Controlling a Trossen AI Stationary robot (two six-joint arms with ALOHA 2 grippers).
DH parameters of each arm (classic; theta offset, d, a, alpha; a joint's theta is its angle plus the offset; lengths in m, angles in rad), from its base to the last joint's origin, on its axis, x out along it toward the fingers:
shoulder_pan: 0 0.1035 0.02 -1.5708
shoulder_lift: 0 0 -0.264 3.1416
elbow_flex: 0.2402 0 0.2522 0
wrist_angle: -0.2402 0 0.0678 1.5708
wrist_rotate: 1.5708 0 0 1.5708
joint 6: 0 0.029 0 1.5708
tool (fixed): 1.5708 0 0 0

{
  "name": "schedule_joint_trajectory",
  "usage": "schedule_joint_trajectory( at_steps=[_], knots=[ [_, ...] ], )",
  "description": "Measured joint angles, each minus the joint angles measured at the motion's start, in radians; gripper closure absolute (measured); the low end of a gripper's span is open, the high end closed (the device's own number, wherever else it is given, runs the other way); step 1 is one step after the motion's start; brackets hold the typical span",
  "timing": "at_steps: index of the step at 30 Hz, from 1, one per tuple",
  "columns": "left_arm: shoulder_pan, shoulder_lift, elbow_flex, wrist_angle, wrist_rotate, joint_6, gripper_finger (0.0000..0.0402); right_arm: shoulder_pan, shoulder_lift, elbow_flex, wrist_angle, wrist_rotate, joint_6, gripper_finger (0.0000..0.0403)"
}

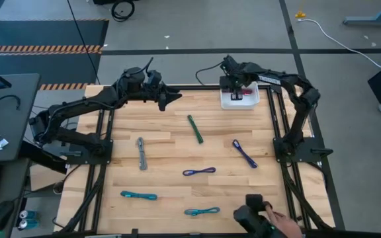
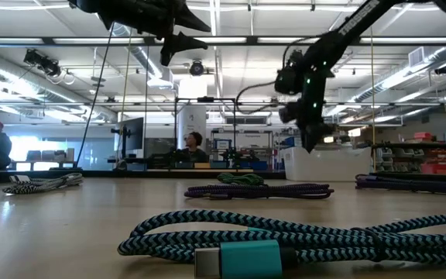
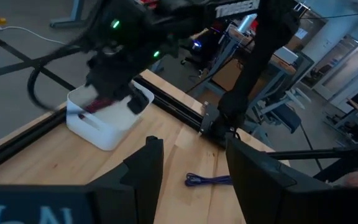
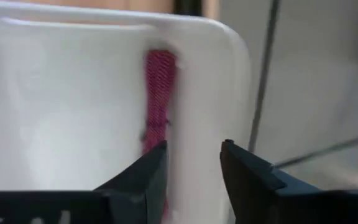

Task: Pick and place USB-C Cables
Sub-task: Put the white charger cable into the bin

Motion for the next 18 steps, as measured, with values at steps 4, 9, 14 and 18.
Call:
schedule_joint_trajectory(
  at_steps=[4,9,14,18],
  knots=[
    [0.0,0.0,0.0,-0.029,0.0,-0.007,0.0221,0.006,-0.156,0.0,-0.054,-0.095,0.282,0.025],
    [-0.008,0.0,0.0,-0.179,-0.057,-0.079,0.0232,0.039,-0.38,-0.022,-0.009,-0.402,0.657,0.0261],
    [-0.043,0.0,0.057,-0.534,-0.161,-0.129,0.0258,0.159,-0.577,-0.098,0.065,-0.425,0.798,0.0268],
    [-0.073,0.0,0.084,-0.919,-0.266,-0.395,0.0282,0.263,-0.692,-0.194,0.111,-0.424,0.868,0.0269]
  ],
)
